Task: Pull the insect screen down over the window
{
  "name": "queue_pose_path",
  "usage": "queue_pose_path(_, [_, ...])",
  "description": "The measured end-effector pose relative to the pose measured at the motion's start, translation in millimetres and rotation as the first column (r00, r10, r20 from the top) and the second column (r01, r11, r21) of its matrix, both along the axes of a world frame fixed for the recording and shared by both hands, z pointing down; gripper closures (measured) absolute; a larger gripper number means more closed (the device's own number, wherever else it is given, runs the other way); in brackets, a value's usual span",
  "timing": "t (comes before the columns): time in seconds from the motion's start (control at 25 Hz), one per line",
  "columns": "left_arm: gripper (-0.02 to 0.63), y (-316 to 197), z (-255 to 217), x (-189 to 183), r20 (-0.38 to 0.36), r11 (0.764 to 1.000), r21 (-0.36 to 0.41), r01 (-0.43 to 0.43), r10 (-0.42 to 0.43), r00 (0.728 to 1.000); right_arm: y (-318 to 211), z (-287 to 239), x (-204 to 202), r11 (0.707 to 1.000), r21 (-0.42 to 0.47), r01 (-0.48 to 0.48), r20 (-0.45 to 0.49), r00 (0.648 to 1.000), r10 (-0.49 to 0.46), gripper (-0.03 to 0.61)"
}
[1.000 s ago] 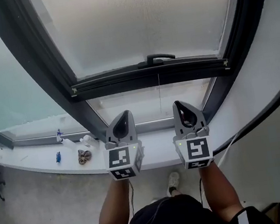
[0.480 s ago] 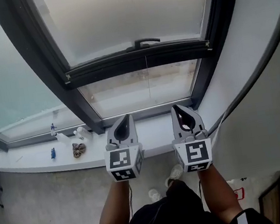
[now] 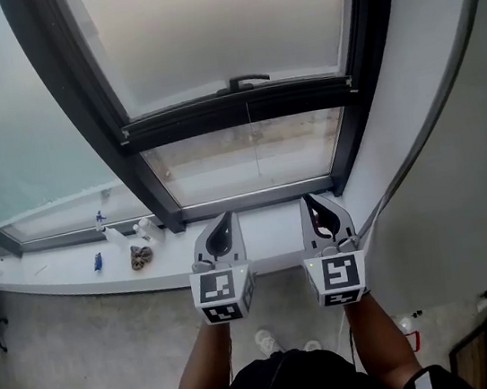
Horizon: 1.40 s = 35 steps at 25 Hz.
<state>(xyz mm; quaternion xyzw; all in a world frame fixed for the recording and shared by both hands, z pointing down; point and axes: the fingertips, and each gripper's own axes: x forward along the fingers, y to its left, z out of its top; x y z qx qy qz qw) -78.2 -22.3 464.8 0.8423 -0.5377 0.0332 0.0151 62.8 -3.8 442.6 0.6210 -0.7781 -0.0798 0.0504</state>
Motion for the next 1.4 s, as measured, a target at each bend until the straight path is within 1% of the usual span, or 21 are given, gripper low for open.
queue_pose_path(0.28, [0.611, 51, 2, 22, 0.007, 1.000, -0.012, 0.026, -0.026, 1.000, 44, 1, 19, 0.999, 0.003, 0.048, 0.003, 0.999, -0.048, 0.575])
queue_pose_path(0.48, [0.611, 84, 7, 31, 0.022, 0.999, -0.010, 0.052, -0.051, 0.998, 72, 4, 23, 0.995, 0.001, 0.103, 0.048, 0.994, -0.103, 0.575])
queue_pose_path(0.6, [0.611, 100, 11, 30, 0.023, 0.998, -0.017, 0.066, -0.066, 0.998, 85, 11, 28, 0.994, -0.011, 0.109, 0.057, 0.992, -0.109, 0.575])
queue_pose_path(0.76, [0.612, 107, 12, 27, 0.019, 0.998, -0.019, 0.063, -0.062, 0.998, 94, 17, 31, 0.997, -0.017, 0.080, 0.065, 0.995, -0.079, 0.575])
queue_pose_path(0.92, [0.611, 105, 6, 28, 0.036, 0.999, -0.009, 0.045, -0.044, 0.998, 98, 19, 23, 0.998, -0.021, 0.056, 0.065, 0.996, -0.055, 0.575])
queue_pose_path(1.08, [0.611, 106, 4, 24, 0.040, 1.000, -0.001, 0.015, -0.015, 0.999, 99, 10, 8, 0.999, -0.001, 0.052, 0.046, 0.998, -0.052, 0.577])
queue_pose_path(1.2, [0.611, 107, 3, 13, 0.035, 1.000, 0.001, 0.017, -0.017, 0.999, 100, 5, -2, 0.998, 0.010, 0.056, 0.048, 0.997, -0.057, 0.577])
queue_pose_path(1.4, [0.611, 106, 1, -2, 0.005, 0.999, 0.007, 0.031, -0.031, 1.000, 101, -1, -17, 0.997, 0.027, 0.071, 0.043, 0.996, -0.072, 0.577])
